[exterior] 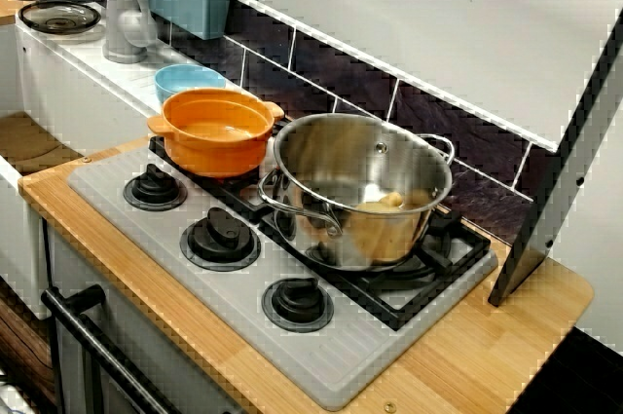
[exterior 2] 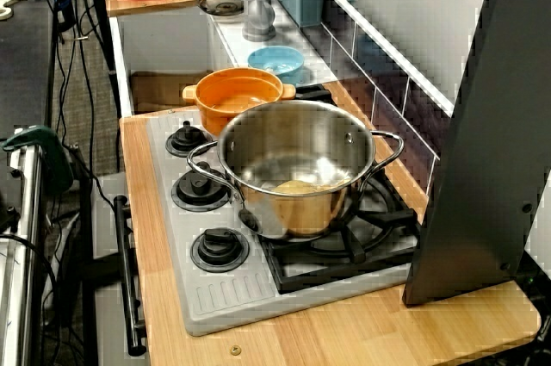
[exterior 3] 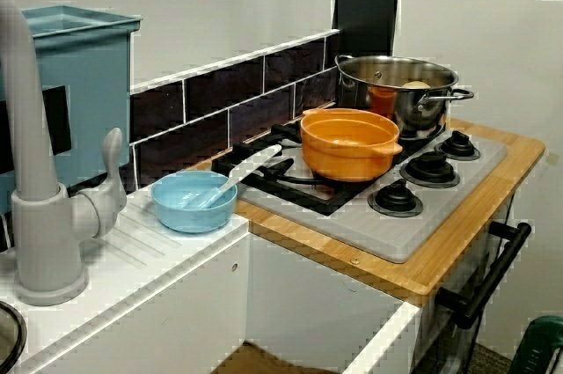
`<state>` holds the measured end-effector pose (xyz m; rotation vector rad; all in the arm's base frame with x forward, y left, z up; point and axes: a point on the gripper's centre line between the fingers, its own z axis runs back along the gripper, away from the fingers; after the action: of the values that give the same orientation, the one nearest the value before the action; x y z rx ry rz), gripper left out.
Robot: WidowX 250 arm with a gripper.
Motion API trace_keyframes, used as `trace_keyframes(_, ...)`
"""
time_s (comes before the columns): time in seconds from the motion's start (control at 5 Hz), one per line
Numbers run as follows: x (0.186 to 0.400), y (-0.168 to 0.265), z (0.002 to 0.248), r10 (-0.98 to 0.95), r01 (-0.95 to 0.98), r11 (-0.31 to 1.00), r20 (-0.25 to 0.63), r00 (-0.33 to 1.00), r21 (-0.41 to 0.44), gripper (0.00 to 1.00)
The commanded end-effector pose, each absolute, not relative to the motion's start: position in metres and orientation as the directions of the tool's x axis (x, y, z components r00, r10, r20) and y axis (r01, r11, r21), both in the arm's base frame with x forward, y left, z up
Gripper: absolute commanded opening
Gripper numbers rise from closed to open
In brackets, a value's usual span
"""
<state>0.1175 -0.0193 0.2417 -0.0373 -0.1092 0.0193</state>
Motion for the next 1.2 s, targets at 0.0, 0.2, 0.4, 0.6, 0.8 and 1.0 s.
trace_keyframes(0.0, 0.118, -0.019, 0.242, 0.021, -0.017, 0.999, 0.109, 0.994, -0.038, 1.00)
trace_keyframes(0.2, 0.145, -0.019, 0.231, 0.036, -0.038, 0.999, 0.109, 0.993, 0.015, 1.00)
trace_keyframes(0.4, 0.174, -0.013, 0.221, 0.070, -0.079, 0.994, 0.112, 0.991, 0.076, 1.00)
trace_keyframes(0.6, 0.191, -0.006, 0.214, 0.067, -0.079, 0.992, 0.120, 0.990, 0.096, 1.00)
trace_keyframes(0.8, 0.197, 0.006, 0.211, 0.065, -0.075, 0.995, 0.137, 0.988, 0.067, 1.00)
trace_keyframes(1.0, 0.194, 0.014, 0.214, 0.063, -0.066, 0.998, 0.096, 0.993, 0.024, 0.16)
